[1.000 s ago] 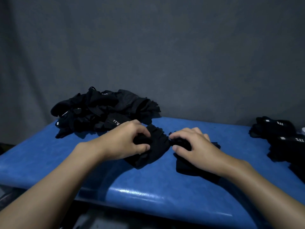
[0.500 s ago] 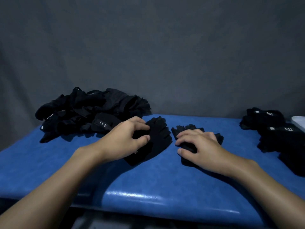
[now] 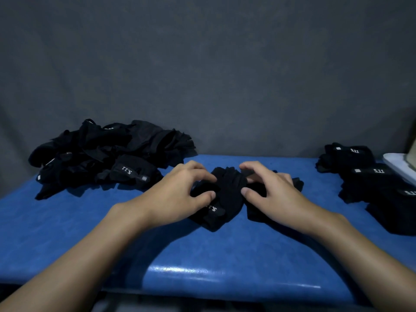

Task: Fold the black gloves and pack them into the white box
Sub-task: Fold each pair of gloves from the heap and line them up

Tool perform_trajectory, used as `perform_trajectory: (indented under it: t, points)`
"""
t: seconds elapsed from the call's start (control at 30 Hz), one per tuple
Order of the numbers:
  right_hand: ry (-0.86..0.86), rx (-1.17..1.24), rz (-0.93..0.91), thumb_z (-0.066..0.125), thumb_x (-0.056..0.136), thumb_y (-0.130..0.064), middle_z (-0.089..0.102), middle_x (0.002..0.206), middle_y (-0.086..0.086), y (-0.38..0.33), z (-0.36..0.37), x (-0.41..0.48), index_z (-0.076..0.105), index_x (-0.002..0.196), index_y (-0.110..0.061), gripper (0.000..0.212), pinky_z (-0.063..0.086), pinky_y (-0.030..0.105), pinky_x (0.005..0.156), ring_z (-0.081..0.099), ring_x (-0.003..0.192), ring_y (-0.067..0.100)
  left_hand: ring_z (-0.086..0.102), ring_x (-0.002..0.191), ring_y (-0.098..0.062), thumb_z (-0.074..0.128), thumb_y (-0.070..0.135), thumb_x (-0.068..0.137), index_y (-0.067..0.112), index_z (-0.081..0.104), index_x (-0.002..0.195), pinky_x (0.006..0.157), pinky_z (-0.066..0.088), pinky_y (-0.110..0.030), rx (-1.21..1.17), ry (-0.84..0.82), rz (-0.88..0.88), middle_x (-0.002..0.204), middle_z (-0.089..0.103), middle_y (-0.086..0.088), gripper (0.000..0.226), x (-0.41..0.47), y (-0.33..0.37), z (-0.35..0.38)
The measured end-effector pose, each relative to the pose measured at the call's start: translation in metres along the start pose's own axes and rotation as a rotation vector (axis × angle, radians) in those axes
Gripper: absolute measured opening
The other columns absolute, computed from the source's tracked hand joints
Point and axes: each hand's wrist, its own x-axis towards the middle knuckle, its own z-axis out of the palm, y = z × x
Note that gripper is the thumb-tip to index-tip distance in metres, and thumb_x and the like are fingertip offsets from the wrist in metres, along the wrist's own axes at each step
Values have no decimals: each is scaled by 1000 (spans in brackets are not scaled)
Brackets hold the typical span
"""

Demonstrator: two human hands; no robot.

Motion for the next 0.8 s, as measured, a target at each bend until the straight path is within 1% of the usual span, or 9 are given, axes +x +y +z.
perform_trajectory:
  t: [0.1,0.17,0.23,0.3,0.43,0.53,0.57,0.7,0.8]
  points:
    - [7,14,-7,61,91,-37,58,112,-26,-5,-1,1,56,112,-51,26,19,31,111,40,114,-3,43,113,-2,62,53,88,37,63,121,97,40,-30,60,20,24,117,51,24,36,-2,3,1]
    - [-6,27,-27,62,91,-28,59,110,-30,-7,1,3,61,106,-49,26,19,37,115,42,120,1,43,112,-3,59,54,89,38,62,122,102,38,-34,110,32,50,117,52,23,37,-4,7,3]
    - [-31,85,-2,54,86,-20,59,110,-31,-10,1,3,60,99,-57,39,26,43,114,46,122,7,42,114,-4,58,52,91,39,59,125,105,34,-33,155,30,78,120,51,22,37,-6,13,6]
    - [-27,154,13,42,76,-17,58,113,-29,-12,0,0,59,100,-60,53,35,45,110,49,123,13,41,119,-4,55,53,93,40,55,131,106,30,-32,194,19,107,125,51,22,40,-6,17,9]
    - [-14,353,-10,43,80,6,65,117,-14,-15,-6,-1,66,112,-36,57,45,35,104,58,115,6,45,123,-3,53,52,93,40,48,134,104,32,-33,181,18,137,132,51,23,43,-7,22,13]
    - [-12,485,-23,43,82,17,68,115,-9,-21,-8,-4,64,113,-31,60,48,22,95,63,109,4,49,119,2,53,48,93,40,48,131,105,36,-38,88,24,166,132,52,24,39,-9,28,14]
    - [-20,519,-30,42,82,19,68,117,-8,-22,-8,-5,62,116,-29,62,48,21,96,64,110,4,49,119,3,53,46,92,40,48,131,105,37,-39,62,29,179,133,51,24,40,-9,29,15]
    - [-59,600,-73,41,80,14,59,132,-5,-24,-8,-6,49,131,-37,73,47,30,102,61,118,7,49,127,-3,51,41,92,42,46,139,106,40,-43,-26,34,201,136,50,21,48,-7,29,15]
    - [-72,615,-102,42,85,17,57,135,-8,-24,-8,-6,42,134,-41,77,47,28,102,61,118,7,50,128,-5,50,41,91,37,51,138,107,41,-42,-66,67,185,136,51,20,47,-7,27,15]
